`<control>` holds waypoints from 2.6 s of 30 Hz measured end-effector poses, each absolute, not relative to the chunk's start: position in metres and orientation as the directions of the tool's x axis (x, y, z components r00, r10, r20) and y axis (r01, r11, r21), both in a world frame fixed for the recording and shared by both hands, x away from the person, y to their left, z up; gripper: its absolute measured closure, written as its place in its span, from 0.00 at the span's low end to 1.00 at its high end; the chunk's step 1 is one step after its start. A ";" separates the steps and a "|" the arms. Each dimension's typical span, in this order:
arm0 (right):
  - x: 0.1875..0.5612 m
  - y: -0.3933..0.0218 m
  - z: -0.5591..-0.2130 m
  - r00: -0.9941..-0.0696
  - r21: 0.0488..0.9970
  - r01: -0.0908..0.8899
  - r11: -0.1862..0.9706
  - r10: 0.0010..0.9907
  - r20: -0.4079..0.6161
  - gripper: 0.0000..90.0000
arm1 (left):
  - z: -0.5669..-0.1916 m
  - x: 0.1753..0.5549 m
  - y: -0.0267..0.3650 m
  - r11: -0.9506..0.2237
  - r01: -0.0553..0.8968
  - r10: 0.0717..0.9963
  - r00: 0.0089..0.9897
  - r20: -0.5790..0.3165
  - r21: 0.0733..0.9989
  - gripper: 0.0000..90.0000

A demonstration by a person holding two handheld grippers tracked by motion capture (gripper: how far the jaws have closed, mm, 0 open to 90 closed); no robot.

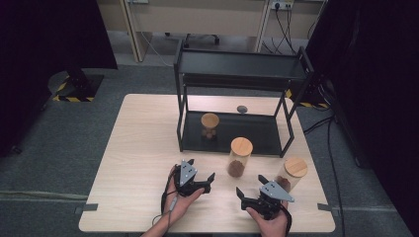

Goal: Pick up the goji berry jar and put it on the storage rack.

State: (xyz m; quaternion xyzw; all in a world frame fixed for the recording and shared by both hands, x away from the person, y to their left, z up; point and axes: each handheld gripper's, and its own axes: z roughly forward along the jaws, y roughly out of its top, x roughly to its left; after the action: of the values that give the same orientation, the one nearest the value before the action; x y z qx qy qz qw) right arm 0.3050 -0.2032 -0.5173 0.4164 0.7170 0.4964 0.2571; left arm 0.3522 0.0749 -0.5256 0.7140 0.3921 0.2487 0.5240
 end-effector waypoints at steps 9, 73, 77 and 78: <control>0.313 -0.195 -0.496 -0.516 0.946 0.288 0.149 0.856 0.022 0.03 | -0.526 0.352 0.074 -0.157 0.293 0.819 0.573 -0.041 0.943 0.08; 0.382 -0.168 -0.452 -0.472 0.973 0.207 0.098 0.882 0.012 0.28 | -0.525 0.352 0.073 -0.168 0.296 0.816 0.576 -0.036 0.940 0.08; 0.385 -0.167 -0.446 -0.468 0.975 0.201 0.094 0.884 0.012 0.28 | -0.525 0.352 0.073 -0.168 0.295 0.816 0.576 -0.035 0.941 0.08; 0.386 -0.167 -0.445 -0.468 0.975 0.201 0.093 0.884 0.013 0.28 | -0.525 0.352 0.073 -0.169 0.294 0.816 0.577 -0.034 0.941 0.08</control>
State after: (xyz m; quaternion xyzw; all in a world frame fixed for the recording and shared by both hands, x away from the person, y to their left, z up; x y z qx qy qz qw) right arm 0.3859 -0.1670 -0.4448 0.4065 0.6673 0.5371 0.3178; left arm 0.3519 0.0725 -0.5254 0.7216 0.3847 0.2521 0.5174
